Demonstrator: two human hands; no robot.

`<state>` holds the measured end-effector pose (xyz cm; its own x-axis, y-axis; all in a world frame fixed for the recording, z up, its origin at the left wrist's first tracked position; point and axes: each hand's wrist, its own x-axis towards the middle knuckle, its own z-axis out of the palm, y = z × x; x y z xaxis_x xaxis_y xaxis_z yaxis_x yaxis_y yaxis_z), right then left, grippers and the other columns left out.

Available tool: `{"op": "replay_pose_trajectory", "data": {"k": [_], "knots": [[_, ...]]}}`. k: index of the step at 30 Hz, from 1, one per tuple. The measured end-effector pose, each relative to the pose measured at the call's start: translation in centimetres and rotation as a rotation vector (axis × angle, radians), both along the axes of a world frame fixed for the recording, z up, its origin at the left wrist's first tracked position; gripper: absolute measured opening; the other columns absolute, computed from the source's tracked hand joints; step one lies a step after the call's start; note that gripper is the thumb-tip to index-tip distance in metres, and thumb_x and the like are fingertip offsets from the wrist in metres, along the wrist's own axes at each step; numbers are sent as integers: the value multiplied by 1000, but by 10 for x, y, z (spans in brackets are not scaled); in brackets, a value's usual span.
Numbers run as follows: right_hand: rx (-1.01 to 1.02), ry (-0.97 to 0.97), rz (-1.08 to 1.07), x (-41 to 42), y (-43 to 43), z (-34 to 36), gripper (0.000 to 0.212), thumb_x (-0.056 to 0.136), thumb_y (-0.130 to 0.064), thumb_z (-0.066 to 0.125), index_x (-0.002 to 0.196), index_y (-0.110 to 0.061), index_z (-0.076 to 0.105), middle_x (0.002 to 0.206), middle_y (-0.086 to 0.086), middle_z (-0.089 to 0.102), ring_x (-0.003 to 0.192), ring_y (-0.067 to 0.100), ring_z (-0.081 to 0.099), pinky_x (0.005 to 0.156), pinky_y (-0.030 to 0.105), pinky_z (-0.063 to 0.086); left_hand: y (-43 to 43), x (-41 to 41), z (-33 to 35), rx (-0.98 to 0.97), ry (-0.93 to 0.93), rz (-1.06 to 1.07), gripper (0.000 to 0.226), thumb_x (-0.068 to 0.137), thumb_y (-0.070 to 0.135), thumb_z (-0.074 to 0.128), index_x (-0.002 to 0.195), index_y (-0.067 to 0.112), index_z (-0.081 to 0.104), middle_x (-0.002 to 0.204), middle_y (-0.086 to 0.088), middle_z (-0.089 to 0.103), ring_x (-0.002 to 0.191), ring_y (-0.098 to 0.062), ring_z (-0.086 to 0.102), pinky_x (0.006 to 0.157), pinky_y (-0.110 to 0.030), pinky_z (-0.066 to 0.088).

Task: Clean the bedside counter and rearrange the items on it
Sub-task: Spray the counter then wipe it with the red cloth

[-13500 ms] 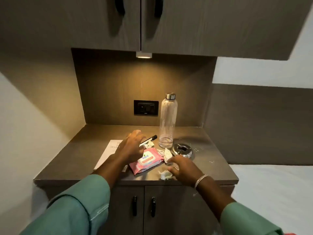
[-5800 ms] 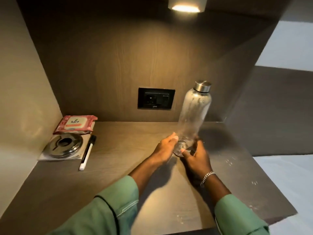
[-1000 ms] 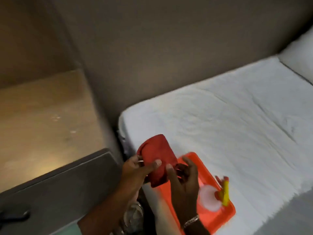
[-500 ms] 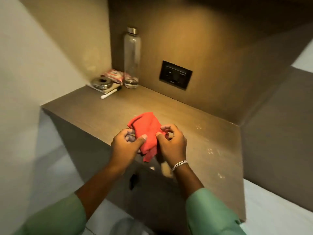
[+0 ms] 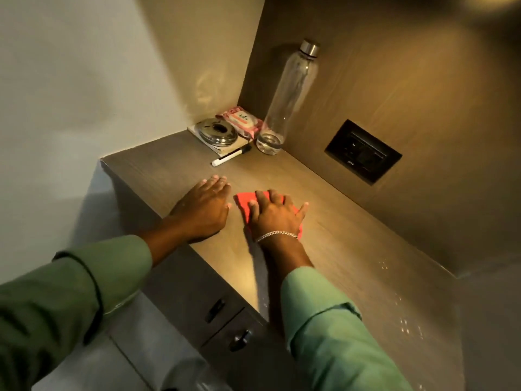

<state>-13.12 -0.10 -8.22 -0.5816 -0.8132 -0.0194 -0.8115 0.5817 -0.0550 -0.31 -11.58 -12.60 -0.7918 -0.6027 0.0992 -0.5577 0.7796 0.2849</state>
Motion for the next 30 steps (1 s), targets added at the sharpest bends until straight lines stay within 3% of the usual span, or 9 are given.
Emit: {"op": "replay_pose_trajectory", "data": {"k": [4, 8, 13, 16, 18, 23, 26, 30], "knots": [[26, -11, -277, -96, 42, 4, 50, 94, -54, 22, 139, -39, 38, 154, -2, 36, 139, 28, 34, 113, 67, 12, 13, -19, -1, -26, -72, -72, 71, 93, 52, 17, 151, 11, 7, 163, -12, 7, 150, -26, 5, 123, -45, 7], [31, -18, -617, -172, 154, 13, 57, 92, -54, 16, 138, -34, 42, 150, 3, 43, 133, 33, 42, 112, 60, 23, 21, -51, 3, -38, -92, -171, 77, 91, 59, 14, 151, 12, 4, 163, -11, 3, 151, -25, 1, 123, -46, 4], [-7, -70, -811, -176, 237, 9, 59, 89, -61, 17, 138, -38, 40, 151, 1, 42, 133, 36, 41, 110, 59, 27, 26, -89, 3, -69, -136, -289, 83, 88, 66, 8, 151, 14, -2, 164, -9, -2, 151, -23, -2, 123, -46, 1], [-86, -102, -670, -130, 206, -1, 61, 89, -63, 22, 140, -35, 42, 153, 1, 39, 138, 29, 37, 115, 49, 25, 22, -113, 6, -55, -183, -386, 86, 84, 70, 4, 151, 16, -5, 163, -5, -7, 150, -20, -6, 122, -46, -1], [-147, -86, -484, -73, 168, -9, 57, 88, -67, 24, 133, -40, 46, 149, -3, 43, 135, 25, 40, 110, 48, 25, 18, -132, 11, -52, -193, -430, 85, 85, 70, 5, 151, 17, -6, 163, -4, -7, 150, -19, -6, 122, -45, -1], [-153, 2, 79, 74, 91, -24, 43, 88, -62, 36, 123, -42, 50, 139, 1, 49, 127, 35, 42, 104, 68, 18, 9, -154, 9, -87, -196, -513, 84, 86, 69, 6, 151, 17, -4, 164, -4, -5, 150, -18, -5, 122, -44, 0], [-169, 12, 25, 44, 111, -19, 42, 89, -59, 35, 124, -42, 52, 141, -2, 49, 128, 31, 43, 105, 70, 18, 11, -155, 5, -101, -190, -528, 83, 85, 69, 5, 151, 19, -4, 164, -4, -5, 150, -19, -5, 122, -44, 0], [-71, 53, -416, -62, 203, -7, 56, 88, -65, 19, 132, -43, 46, 150, -9, 42, 134, 24, 40, 110, 61, 21, 20, -144, 1, -95, -185, -528, 84, 84, 72, 2, 150, 21, -11, 163, -2, -11, 149, -18, -9, 122, -43, -1]]}}
